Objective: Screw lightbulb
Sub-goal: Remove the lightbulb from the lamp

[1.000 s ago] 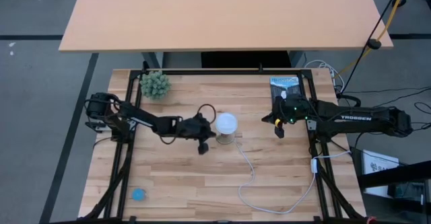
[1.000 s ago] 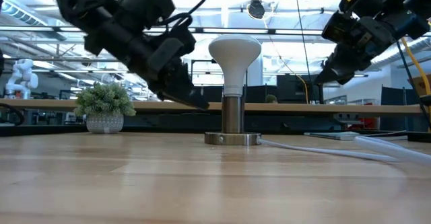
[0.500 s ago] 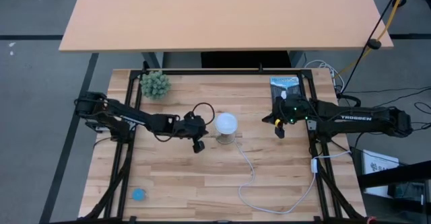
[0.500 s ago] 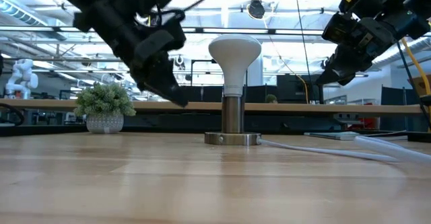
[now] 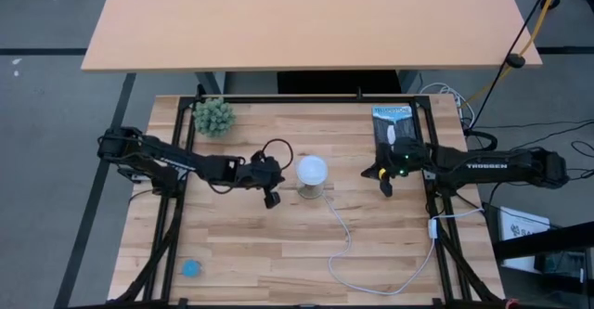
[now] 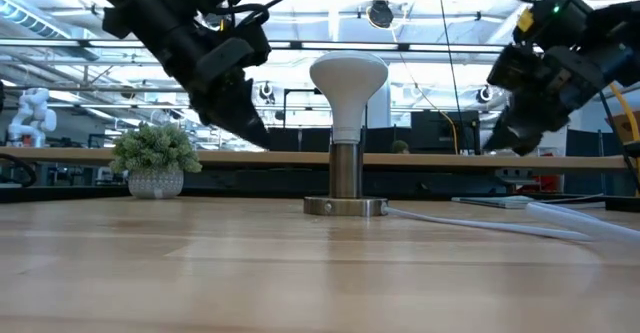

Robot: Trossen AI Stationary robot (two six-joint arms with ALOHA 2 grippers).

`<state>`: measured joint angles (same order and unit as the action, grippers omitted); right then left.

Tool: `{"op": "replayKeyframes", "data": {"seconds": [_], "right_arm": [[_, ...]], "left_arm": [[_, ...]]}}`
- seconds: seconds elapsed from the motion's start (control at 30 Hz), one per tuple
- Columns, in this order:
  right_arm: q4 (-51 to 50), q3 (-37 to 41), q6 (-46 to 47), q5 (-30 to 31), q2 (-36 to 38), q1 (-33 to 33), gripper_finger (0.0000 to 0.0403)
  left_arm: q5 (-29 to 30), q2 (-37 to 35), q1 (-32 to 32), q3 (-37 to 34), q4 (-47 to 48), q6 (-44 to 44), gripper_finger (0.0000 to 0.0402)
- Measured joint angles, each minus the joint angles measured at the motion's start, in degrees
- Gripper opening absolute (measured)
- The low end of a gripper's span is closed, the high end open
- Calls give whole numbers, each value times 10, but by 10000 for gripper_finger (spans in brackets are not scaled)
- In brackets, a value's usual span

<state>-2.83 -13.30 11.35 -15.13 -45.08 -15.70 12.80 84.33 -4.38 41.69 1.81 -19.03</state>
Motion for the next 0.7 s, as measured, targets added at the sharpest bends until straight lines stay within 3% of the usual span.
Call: {"op": "replayKeyframes", "data": {"seconds": [0.23,0.4,0.57,0.7], "right_arm": [[82,22,15,1,0,25,0],[91,26,26,33,-1,40,0],[154,25,32,35,-3,72,0],[209,25,31,94,-22,118,0]], "left_arm": [[17,18,21,0,-70,0,0],[16,54,32,0,-89,16,0],[10,94,42,0,-175,59,0],[10,100,57,0,-217,75,0]]}}
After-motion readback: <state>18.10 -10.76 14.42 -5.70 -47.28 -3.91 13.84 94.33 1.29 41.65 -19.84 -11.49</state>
